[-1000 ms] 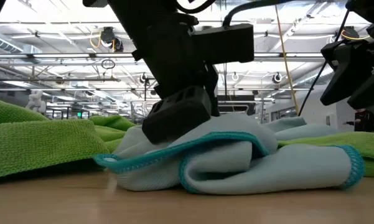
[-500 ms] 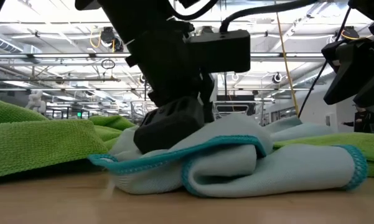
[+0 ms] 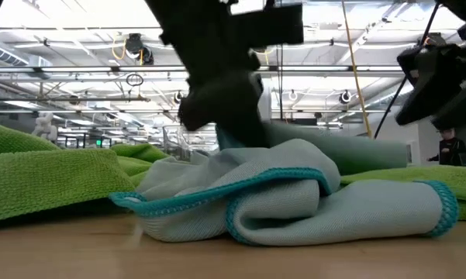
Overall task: Fold microfiber towels
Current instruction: Put the blue folded microfiber towel into the left transparent bin
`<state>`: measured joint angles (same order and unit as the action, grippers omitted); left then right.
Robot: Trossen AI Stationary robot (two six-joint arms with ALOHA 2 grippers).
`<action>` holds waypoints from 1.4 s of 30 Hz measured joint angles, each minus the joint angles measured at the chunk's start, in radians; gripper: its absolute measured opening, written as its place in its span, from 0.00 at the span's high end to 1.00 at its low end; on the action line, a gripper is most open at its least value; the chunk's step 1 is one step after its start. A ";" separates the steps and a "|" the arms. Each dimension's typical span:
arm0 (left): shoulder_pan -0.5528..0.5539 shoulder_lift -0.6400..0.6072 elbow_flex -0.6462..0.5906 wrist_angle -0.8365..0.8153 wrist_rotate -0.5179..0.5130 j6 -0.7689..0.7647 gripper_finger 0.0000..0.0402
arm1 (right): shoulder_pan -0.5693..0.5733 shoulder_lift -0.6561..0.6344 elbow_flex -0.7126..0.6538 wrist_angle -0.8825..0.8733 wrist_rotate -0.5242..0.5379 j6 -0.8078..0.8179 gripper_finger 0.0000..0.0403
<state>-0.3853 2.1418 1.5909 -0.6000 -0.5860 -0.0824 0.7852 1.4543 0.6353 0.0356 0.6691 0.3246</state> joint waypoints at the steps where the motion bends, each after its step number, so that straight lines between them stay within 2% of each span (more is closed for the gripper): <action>1: 0.005 -0.010 0.000 0.000 0.017 -0.008 0.97 | -0.002 0.007 0.000 0.034 0.020 -0.016 0.59; 5: 0.026 -0.026 0.000 0.001 0.081 -0.025 0.96 | -0.025 0.045 0.000 0.180 0.088 -0.083 0.57; 8: 0.038 -0.026 0.000 0.003 0.116 -0.026 0.97 | -0.053 0.088 0.000 0.243 0.090 -0.110 0.51; 15: 0.048 -0.026 0.000 0.022 0.125 -0.022 0.96 | -0.139 0.175 0.019 0.360 0.088 -0.105 0.34; 19: 0.058 -0.026 0.000 0.021 0.145 -0.033 0.97 | -0.168 0.226 0.086 0.383 0.061 -0.104 0.30; 25: 0.061 -0.027 0.000 0.023 0.145 -0.035 0.96 | -0.204 0.321 0.149 0.365 0.068 -0.071 0.31; 31: 0.061 -0.027 0.000 0.022 0.154 -0.032 0.97 | -0.210 0.343 0.152 0.291 0.169 -0.053 0.35; 36: 0.061 -0.028 0.000 0.023 0.159 -0.032 0.96 | -0.218 0.341 0.152 0.268 0.159 -0.106 0.41; 42: 0.061 -0.028 0.000 0.027 0.159 -0.032 0.97 | -0.249 0.370 0.152 0.265 0.086 -0.104 0.49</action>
<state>-0.3248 2.1143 1.5909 -0.5732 -0.4266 -0.1139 0.5367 1.8246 0.7876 0.3005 0.7547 0.2206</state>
